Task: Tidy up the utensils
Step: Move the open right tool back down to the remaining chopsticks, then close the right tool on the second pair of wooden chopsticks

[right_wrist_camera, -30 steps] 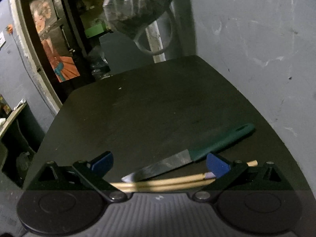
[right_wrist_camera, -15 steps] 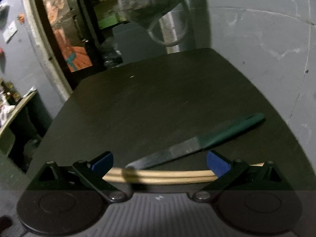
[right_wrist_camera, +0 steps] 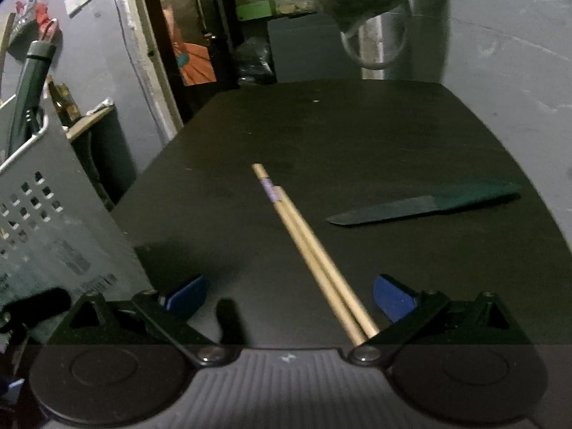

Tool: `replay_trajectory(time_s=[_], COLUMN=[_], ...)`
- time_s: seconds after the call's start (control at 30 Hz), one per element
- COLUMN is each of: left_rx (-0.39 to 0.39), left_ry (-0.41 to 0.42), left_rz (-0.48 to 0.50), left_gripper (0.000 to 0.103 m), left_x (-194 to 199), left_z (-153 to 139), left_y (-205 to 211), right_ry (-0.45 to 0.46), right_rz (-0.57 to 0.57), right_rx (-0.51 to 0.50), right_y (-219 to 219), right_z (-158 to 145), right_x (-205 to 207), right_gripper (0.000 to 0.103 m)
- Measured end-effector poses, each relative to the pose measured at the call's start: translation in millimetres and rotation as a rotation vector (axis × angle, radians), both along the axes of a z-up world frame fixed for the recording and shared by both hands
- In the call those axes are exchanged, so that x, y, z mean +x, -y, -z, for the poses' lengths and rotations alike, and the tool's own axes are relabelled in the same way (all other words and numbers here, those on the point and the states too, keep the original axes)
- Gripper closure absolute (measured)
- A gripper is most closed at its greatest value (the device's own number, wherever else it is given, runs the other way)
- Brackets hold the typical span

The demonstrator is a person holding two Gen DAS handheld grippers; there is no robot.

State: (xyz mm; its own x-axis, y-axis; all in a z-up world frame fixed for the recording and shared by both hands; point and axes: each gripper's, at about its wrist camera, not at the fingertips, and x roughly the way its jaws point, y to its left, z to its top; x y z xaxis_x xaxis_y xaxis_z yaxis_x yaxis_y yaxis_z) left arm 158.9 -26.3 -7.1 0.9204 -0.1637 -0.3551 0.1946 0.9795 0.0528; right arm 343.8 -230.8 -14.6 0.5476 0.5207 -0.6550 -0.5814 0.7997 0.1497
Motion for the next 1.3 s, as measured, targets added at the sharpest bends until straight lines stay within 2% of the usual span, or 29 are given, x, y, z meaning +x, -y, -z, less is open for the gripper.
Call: replay_trajectory(time_s=[0.2, 0.3, 0.37, 0.47, 0.53, 0.67, 0.73, 0.83, 1.1, 1.17, 1.23, 1.3], left_rx=[-0.001, 0.000, -0.001, 0.000, -0.001, -0.003, -0.003, -0.005, -0.005, -0.005, -0.005, -0.006], left_ry=[0.001, 0.000, 0.000, 0.000, 0.000, 0.000, 0.000, 0.001, 0.004, 0.003, 0.003, 0.004], left_rz=[0.000, 0.000, 0.000, 0.000, 0.000, 0.000, 0.001, 0.001, 0.003, 0.003, 0.003, 0.003], left_gripper=[0.027, 0.027, 0.027, 0.027, 0.027, 0.027, 0.027, 0.027, 0.027, 0.027, 0.027, 0.027], left_x=[0, 0, 0, 0, 0, 1, 1, 1, 0, 0, 0, 0], left_z=[0, 0, 0, 0, 0, 0, 0, -1, 0, 0, 0, 1], left_y=[0, 0, 0, 1, 0, 1, 1, 1, 0, 0, 0, 0], right_ry=[0.003, 0.019, 0.020, 0.038, 0.051, 0.069, 0.087, 0.097, 0.041, 0.019, 0.007, 0.006], right_rz=[-0.048, -0.031, 0.001, 0.044, 0.067, 0.087, 0.088, 0.087, 0.055, 0.057, 0.063, 0.077], right_rx=[0.018, 0.021, 0.013, -0.001, -0.014, -0.029, -0.042, -0.045, -0.024, 0.004, 0.038, 0.059], right_y=[-14, -16, -18, -18, -17, -11, -8, -3, 5, 8, 15, 21], right_z=[-1, -4, -4, -3, -3, 0, 2, 4, 4, 4, 3, 1], right_x=[-8, -7, -2, 3, 2, -10, -20, -39, -93, -99, -100, -99], right_gripper=[0.001, 0.003, 0.010, 0.029, 0.046, 0.057, 0.077, 0.086, 0.087, 0.084, 0.070, 0.068])
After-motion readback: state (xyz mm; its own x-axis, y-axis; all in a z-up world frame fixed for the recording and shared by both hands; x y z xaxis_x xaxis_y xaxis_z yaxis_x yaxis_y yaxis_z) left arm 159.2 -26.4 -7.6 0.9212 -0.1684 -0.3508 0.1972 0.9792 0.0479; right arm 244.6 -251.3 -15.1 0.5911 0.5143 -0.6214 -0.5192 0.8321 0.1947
